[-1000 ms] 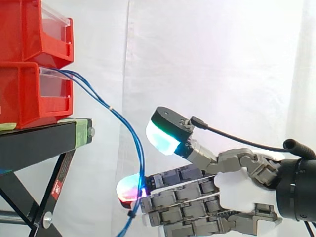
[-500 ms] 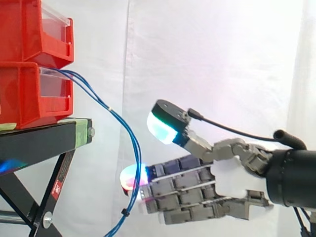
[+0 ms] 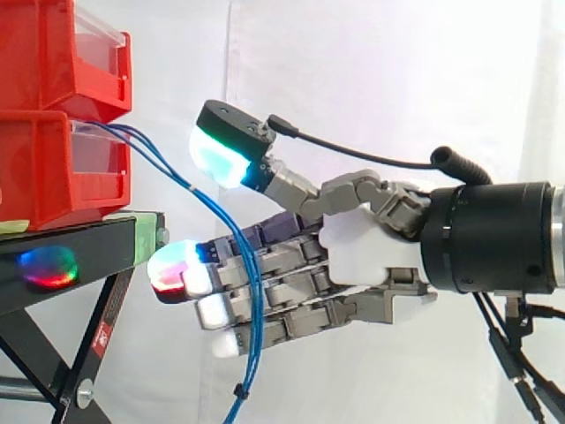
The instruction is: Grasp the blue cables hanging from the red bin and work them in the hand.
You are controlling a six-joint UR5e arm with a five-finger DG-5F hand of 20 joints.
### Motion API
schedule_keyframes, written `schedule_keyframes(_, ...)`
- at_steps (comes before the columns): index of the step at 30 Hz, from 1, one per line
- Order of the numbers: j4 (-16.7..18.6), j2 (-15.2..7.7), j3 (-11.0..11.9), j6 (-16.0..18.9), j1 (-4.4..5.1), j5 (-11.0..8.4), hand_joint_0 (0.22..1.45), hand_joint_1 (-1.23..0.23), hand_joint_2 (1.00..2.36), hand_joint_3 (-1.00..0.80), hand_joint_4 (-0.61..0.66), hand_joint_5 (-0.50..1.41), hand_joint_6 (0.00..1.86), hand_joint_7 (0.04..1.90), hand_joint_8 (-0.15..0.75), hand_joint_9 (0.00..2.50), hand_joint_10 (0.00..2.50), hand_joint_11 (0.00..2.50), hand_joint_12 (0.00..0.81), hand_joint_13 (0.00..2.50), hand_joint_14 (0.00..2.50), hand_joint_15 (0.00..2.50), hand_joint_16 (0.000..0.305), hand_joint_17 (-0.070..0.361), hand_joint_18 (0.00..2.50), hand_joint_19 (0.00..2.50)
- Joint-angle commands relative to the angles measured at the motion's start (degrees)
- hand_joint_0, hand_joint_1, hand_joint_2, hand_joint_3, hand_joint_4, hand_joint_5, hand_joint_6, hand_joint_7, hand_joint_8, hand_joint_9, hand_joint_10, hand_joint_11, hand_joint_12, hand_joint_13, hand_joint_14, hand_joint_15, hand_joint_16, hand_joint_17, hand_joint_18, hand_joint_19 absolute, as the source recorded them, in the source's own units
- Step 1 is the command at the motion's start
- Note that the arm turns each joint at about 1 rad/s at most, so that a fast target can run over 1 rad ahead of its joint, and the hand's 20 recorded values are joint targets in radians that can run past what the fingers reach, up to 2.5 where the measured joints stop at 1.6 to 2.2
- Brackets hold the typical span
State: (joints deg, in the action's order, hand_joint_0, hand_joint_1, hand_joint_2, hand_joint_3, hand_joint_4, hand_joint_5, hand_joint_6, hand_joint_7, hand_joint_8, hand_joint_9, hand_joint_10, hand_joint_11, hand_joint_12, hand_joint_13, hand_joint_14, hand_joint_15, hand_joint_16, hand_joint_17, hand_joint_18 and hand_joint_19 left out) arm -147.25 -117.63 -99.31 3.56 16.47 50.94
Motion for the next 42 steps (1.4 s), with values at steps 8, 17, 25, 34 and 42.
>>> schedule_keyframes(8, -7.8, 0.7, 0.0, 5.8, -0.21, 0.3, 0.77, -0.55, 1.0, -1.0, 0.25, -0.02, 0.01, 0.74, 0.346, 0.95, 0.01, 1.18, 0.427, 1.22, 0.01, 1.41, 0.065, 0.146, 0.82, 0.82)
schedule_keyframes(17, -5.8, 2.2, -4.0, 7.2, 0.14, 0.22, 0.78, -0.55, 1.0, -1.0, 0.27, 0.03, 0.01, 0.82, 0.325, 1.04, 0.0, 1.49, 0.401, 1.32, 0.0, 1.61, 0.065, 0.147, 0.9, 0.89)
schedule_keyframes(25, -11.7, 7.0, -4.4, 7.0, 0.23, 0.04, 0.78, -0.56, 1.0, -1.0, 0.28, 0.04, 0.01, 0.85, 0.316, 1.04, 0.0, 1.55, 0.403, 1.33, 0.0, 1.65, 0.065, 0.146, 0.91, 0.91)
schedule_keyframes(34, -6.5, 11.9, -11.5, 6.8, 1.72, -5.94, 0.78, -0.56, 1.0, -1.0, 0.28, 0.06, 0.01, 0.95, 0.301, 0.93, 0.59, 1.72, 0.399, 1.31, 0.03, 1.72, 0.064, 0.144, 0.93, 0.97)
schedule_keyframes(42, -6.3, 15.0, -14.7, 6.8, 3.48, -7.52, 0.78, -0.59, 1.0, -1.0, 0.28, 0.09, 0.01, 1.11, 0.324, 0.66, 1.94, 1.51, 0.41, 1.08, 0.95, 1.49, 0.062, 0.14, 1.03, 1.17)
